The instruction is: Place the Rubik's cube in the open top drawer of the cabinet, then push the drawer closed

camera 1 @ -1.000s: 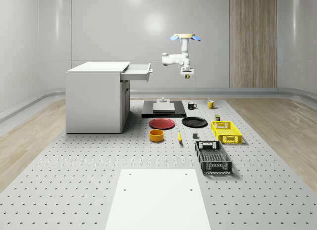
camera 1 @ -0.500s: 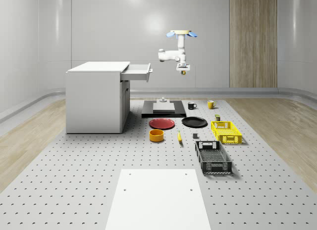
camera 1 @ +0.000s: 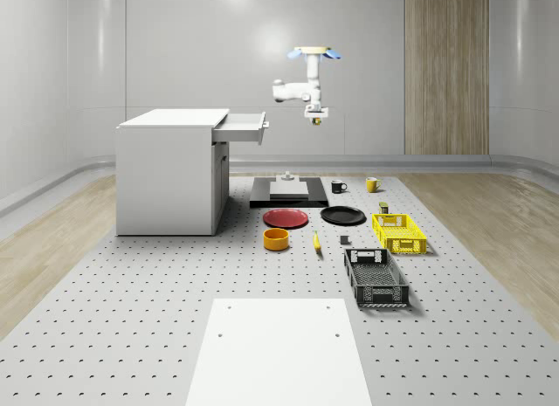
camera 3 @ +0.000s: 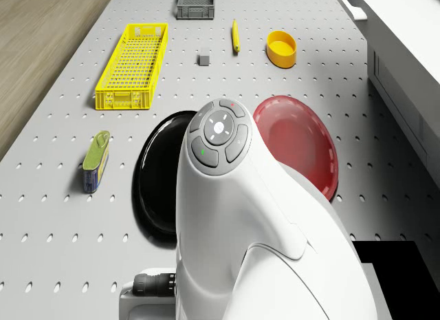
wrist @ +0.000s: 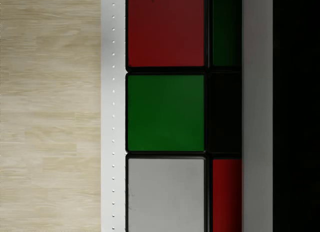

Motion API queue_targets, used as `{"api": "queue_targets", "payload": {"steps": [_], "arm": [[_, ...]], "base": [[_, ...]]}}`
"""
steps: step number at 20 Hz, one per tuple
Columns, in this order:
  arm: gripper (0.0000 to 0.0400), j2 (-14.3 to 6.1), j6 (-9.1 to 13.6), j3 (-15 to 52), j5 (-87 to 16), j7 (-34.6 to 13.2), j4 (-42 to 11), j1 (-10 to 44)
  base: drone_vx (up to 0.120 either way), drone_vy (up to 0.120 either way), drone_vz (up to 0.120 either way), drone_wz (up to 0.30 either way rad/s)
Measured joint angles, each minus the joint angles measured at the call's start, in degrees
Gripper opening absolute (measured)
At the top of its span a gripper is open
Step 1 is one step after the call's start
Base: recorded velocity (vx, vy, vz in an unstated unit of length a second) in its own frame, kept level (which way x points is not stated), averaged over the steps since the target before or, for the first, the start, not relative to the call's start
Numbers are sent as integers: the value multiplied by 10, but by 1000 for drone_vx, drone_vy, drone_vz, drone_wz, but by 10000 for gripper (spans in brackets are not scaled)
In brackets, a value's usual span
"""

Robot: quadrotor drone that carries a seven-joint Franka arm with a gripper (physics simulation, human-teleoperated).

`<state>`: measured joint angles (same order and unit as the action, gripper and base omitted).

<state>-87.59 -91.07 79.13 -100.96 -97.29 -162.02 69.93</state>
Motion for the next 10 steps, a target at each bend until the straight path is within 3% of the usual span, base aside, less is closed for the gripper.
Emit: {"api": "queue_targets", "payload": {"steps": [3, 10], "arm": [[325, -2, -2, 0, 1, 0, 0, 0], [325, -6, -6, 1, 3, -1, 0, 1]], "base": [[0, -120, 93, 0], [0, -120, 0, 0]]}}
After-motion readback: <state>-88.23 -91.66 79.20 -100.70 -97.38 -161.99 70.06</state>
